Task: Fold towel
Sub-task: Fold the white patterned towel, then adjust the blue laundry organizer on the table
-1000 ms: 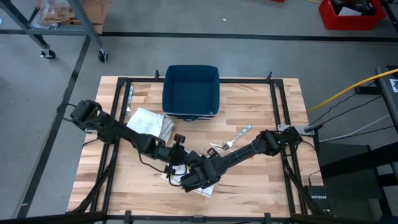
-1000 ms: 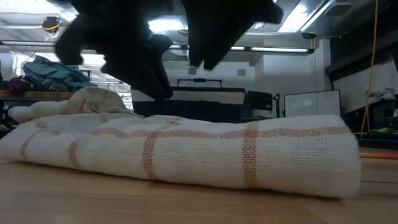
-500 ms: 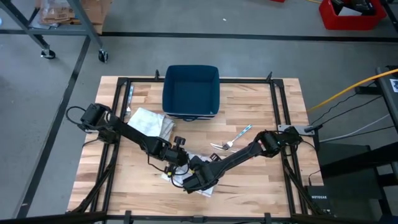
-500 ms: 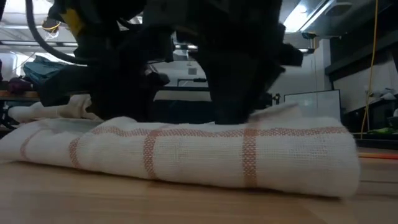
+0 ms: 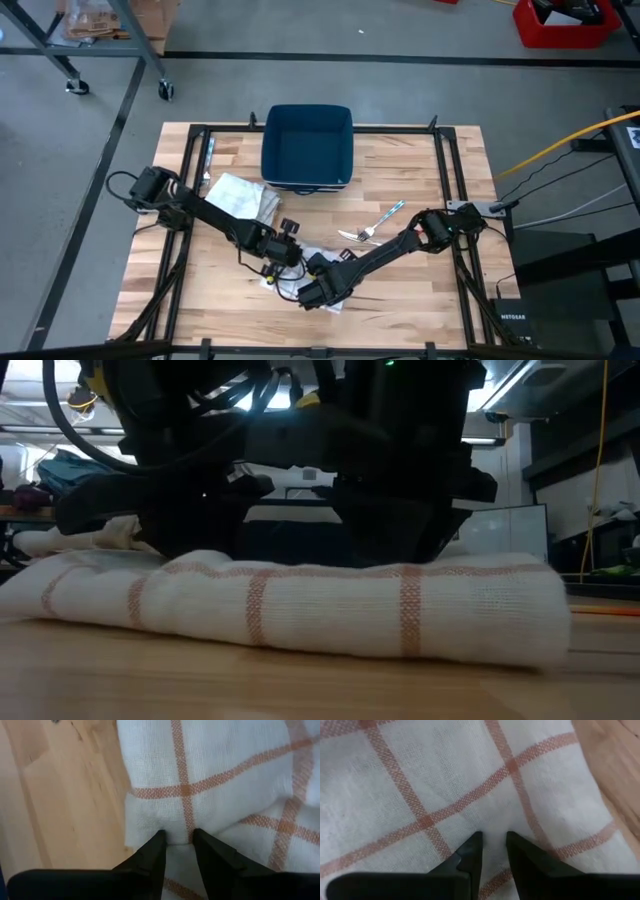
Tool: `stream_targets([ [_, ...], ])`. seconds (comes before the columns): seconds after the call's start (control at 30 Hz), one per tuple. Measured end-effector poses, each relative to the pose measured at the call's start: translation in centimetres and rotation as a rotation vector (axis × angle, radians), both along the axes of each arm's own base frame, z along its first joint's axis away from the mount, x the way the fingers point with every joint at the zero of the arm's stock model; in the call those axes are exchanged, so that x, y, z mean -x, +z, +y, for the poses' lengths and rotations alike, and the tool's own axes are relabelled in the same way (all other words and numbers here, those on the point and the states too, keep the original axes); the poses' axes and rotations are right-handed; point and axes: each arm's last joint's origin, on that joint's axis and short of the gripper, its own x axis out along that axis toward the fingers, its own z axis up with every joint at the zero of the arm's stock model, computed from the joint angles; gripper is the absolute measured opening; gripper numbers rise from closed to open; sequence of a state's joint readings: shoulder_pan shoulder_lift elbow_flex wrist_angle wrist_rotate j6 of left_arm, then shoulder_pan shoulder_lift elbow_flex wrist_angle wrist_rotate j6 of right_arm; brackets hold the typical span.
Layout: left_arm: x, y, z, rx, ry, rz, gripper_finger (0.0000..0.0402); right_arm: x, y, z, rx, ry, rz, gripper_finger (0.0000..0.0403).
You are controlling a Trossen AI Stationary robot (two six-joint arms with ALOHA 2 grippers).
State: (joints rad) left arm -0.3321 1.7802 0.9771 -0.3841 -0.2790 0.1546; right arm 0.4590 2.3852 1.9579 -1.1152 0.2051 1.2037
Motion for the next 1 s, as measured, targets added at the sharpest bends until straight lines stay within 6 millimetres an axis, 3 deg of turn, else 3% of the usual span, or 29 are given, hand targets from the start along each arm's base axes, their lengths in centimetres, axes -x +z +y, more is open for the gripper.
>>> stream_targets([
  [0.4, 0.8, 0.5, 0.2, -0.002, 0.043, 0.044, 0.0093, 0.1, 0.6, 0.5, -0.004, -0.010, -0.005, 0.0094],
  [0.53, 1.5, 2.6, 0.5, -0.009, 0.046, 0.037, 0.0082, -0.1, 2.5, 0.7, 0.029, 0.008, -0.011, 0.0094],
  [0.63, 1.9, 5.6, 0.7, 0.017, 0.049, -0.040, 0.0075, 0.0, 4.3, 0.6, 0.047, 0.021, 0.010, 0.0094],
  [0.87, 4.6, 10.2, 1.4, 0.073, 0.091, -0.124, 0.0072, 0.6, 9.0, 0.0, 0.139, 0.046, 0.018, 0.0094],
  [1.0, 6.2, 11.6, 2.0, 0.095, 0.131, -0.127, 0.0072, 1.0, 11.2, -0.4, 0.178, 0.133, -0.026, 0.0094],
])
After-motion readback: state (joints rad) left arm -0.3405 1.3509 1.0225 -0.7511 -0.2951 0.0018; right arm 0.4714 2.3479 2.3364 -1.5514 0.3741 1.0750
